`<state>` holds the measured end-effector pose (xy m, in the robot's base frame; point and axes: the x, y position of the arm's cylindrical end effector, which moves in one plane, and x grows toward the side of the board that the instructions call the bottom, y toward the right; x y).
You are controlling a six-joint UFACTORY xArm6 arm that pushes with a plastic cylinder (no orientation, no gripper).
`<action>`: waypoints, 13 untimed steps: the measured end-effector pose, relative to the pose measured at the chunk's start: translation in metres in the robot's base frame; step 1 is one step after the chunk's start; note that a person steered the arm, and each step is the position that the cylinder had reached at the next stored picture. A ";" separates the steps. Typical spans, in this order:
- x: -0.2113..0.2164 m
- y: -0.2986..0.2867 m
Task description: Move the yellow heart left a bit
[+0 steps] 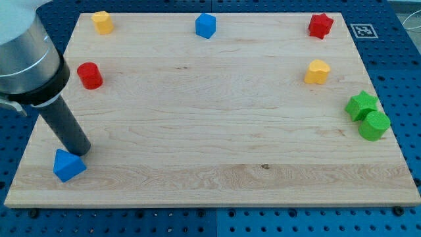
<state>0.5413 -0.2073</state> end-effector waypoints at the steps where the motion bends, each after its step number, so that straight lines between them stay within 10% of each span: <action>1: 0.000 0.039; 8: -0.003 0.217; 13: -0.148 0.258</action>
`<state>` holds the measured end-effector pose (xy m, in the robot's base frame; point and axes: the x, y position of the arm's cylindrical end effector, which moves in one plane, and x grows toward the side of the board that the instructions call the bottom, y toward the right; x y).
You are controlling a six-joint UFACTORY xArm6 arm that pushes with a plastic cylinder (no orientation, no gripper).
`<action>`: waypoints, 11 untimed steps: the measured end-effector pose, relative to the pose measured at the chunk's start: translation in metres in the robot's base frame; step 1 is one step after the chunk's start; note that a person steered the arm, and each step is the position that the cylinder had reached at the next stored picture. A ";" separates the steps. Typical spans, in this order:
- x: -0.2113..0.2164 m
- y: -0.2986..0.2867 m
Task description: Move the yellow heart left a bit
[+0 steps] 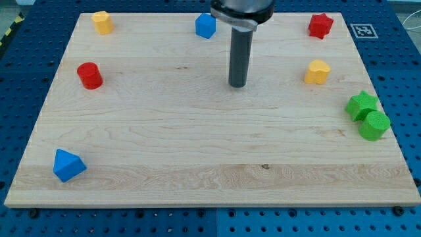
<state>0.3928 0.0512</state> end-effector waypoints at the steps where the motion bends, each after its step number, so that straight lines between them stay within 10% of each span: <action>1: -0.020 0.002; 6: -0.051 0.178; 11: 0.001 0.116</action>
